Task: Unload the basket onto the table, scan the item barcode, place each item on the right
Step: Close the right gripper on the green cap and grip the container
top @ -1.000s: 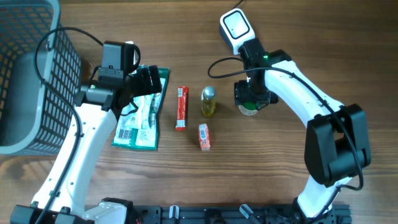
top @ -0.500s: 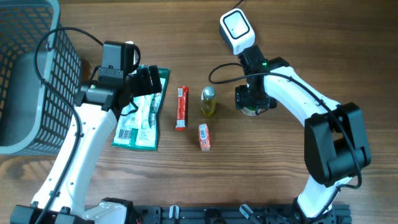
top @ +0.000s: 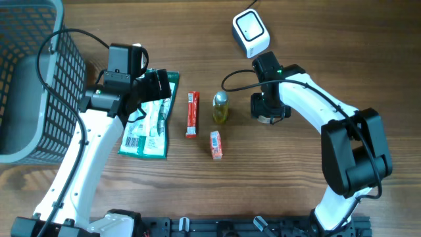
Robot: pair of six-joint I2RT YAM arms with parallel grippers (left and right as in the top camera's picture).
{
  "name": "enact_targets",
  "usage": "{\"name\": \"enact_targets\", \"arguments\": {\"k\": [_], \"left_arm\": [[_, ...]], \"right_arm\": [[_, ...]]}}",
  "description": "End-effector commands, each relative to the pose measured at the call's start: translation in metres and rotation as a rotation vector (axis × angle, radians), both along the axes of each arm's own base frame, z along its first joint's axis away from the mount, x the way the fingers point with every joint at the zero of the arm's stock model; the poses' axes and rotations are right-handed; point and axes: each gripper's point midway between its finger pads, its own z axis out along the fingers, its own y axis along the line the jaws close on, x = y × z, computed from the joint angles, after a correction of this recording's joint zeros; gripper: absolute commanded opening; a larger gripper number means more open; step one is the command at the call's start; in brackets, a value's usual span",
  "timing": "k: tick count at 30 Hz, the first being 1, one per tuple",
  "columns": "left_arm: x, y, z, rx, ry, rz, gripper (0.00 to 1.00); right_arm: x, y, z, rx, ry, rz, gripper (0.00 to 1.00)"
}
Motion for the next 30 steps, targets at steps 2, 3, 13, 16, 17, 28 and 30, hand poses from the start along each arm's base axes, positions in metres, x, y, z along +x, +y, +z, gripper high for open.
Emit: {"name": "enact_targets", "arguments": {"k": [2, 3, 13, 16, 17, 28, 30], "left_arm": [[0.001, 0.001, 0.001, -0.006, -0.002, 0.002, 1.00], [0.001, 0.001, 0.001, -0.006, -0.002, 0.002, 1.00], [0.001, 0.001, 0.001, -0.006, -0.002, 0.002, 1.00], [0.001, 0.001, 0.001, -0.006, -0.002, 0.002, 1.00], [0.001, 0.001, 0.001, -0.006, -0.002, 0.002, 1.00], [0.001, 0.001, 0.001, -0.006, -0.002, 0.002, 1.00], [0.001, 0.001, 0.001, -0.006, -0.002, 0.002, 1.00]], "right_arm": [[0.018, 0.004, 0.042, 0.028, -0.112, -0.030, 0.51], [0.017, 0.004, 0.047, 0.031, -0.120, -0.030, 0.52], [-0.009, 0.002, 0.061, 0.116, -0.044, -0.159, 0.57], [-0.019, 0.000, 0.050, 0.110, -0.007, -0.197, 0.57], [-0.024, -0.002, 0.044, 0.102, 0.005, -0.214, 0.57], [-0.038, -0.008, 0.006, 0.097, 0.010, -0.227, 0.57], [-0.038, -0.009, 0.006, 0.090, 0.005, -0.228, 0.57]]}}
